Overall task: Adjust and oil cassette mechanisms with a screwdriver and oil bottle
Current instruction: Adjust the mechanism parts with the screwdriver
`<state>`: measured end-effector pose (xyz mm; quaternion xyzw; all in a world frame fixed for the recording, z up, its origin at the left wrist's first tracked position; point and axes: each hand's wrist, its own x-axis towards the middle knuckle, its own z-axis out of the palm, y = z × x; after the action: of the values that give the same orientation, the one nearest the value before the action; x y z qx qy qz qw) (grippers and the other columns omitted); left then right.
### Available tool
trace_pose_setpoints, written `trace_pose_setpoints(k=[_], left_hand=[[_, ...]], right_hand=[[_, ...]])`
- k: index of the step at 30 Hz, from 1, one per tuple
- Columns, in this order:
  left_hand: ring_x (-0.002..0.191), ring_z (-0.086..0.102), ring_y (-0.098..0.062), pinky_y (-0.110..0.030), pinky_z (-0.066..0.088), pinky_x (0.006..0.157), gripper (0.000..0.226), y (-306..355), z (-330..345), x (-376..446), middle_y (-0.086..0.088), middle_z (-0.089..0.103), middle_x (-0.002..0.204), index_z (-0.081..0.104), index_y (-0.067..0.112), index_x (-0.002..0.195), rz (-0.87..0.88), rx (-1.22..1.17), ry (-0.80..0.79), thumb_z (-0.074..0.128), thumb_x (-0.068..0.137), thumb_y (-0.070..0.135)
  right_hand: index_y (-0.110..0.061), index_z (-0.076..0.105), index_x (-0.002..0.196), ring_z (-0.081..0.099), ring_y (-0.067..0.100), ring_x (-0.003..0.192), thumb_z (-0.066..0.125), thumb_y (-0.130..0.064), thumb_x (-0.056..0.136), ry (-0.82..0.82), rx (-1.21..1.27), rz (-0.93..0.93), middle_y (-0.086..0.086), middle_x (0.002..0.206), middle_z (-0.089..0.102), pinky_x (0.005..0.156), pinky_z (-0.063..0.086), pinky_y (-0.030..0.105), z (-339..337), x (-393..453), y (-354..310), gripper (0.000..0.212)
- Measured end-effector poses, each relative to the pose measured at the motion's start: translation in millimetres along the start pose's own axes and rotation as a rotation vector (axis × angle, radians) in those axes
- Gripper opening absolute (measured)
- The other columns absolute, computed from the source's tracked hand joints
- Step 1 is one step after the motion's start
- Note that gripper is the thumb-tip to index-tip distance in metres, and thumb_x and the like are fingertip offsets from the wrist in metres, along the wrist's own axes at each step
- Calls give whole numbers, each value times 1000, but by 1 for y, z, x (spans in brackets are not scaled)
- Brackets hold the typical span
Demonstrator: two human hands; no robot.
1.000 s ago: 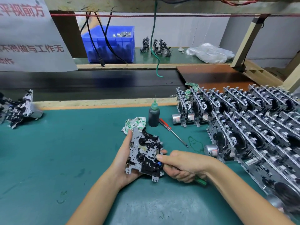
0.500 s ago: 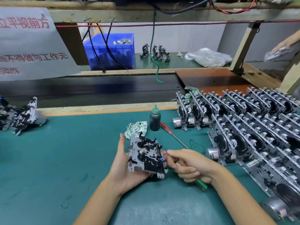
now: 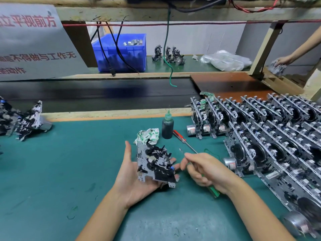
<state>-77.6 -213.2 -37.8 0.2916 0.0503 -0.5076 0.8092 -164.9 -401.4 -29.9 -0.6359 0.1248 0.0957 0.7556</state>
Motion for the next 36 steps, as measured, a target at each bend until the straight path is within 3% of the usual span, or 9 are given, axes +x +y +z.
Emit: trace_pose_setpoints(k=[3,6,8,11,18,25,30,33,36], left_hand=[[121,49,-48,-59,40,100,111,1,0,-1,-33,45,136,53,-5,129,-59,100,-45,32,70,87],[121,49,-49,-60,40,100,108,0,-3,-3,-32,49,133,58,-3,124,-114,245,-92,34,69,87],[119,51,-48,-61,37,102,106,0,-4,-4,-31,49,134,58,0,127,-152,351,-136,40,68,86],[122,45,-50,-60,36,102,109,0,-3,-8,-32,46,136,53,2,132,-201,452,-152,58,61,85],[84,71,-27,-35,56,80,99,9,1,-1,-14,73,85,77,5,82,-253,586,-10,33,57,89],[84,46,-31,-37,40,75,108,5,-1,-5,-24,50,96,62,-8,92,-204,744,26,40,56,91],[73,69,-30,-30,58,62,96,8,-4,-20,-23,71,93,73,-2,94,32,785,203,29,68,79],[45,56,-14,-27,45,48,79,1,-3,-41,3,65,56,68,19,69,307,1345,543,28,67,87],[59,55,-7,-26,37,55,85,-22,-1,-62,10,55,58,46,30,64,420,2253,622,-3,50,98]], right_hand=[[-15,71,83,35,7,30,40,-20,101,282,-241,-217,-3,47,50,34,25,15,-1,1,2,36],[-22,68,108,57,10,63,48,-16,97,511,-889,-356,-8,71,64,61,43,24,-3,-2,7,23],[-24,55,129,51,11,102,53,-13,92,502,-1211,-401,-8,105,61,84,38,23,-1,-7,10,39],[-21,51,134,40,14,122,61,-12,81,333,-1390,-497,-3,124,52,105,27,29,2,-13,10,55],[-22,64,95,57,11,95,61,-62,71,338,-1602,-641,-10,92,60,103,30,34,-5,-43,15,46],[-20,61,81,61,13,83,45,-71,72,450,-1598,-662,-11,80,58,97,33,35,-3,-51,32,54],[-19,58,74,55,15,79,48,-72,73,473,-1548,-688,-9,79,56,92,34,29,-7,-55,41,54],[-18,57,72,53,16,79,49,-71,75,501,-1503,-685,-8,78,55,91,33,27,-6,-55,43,54],[-15,58,70,56,19,77,51,-69,74,512,-1519,-695,-5,79,56,92,34,31,-4,-52,45,54]])
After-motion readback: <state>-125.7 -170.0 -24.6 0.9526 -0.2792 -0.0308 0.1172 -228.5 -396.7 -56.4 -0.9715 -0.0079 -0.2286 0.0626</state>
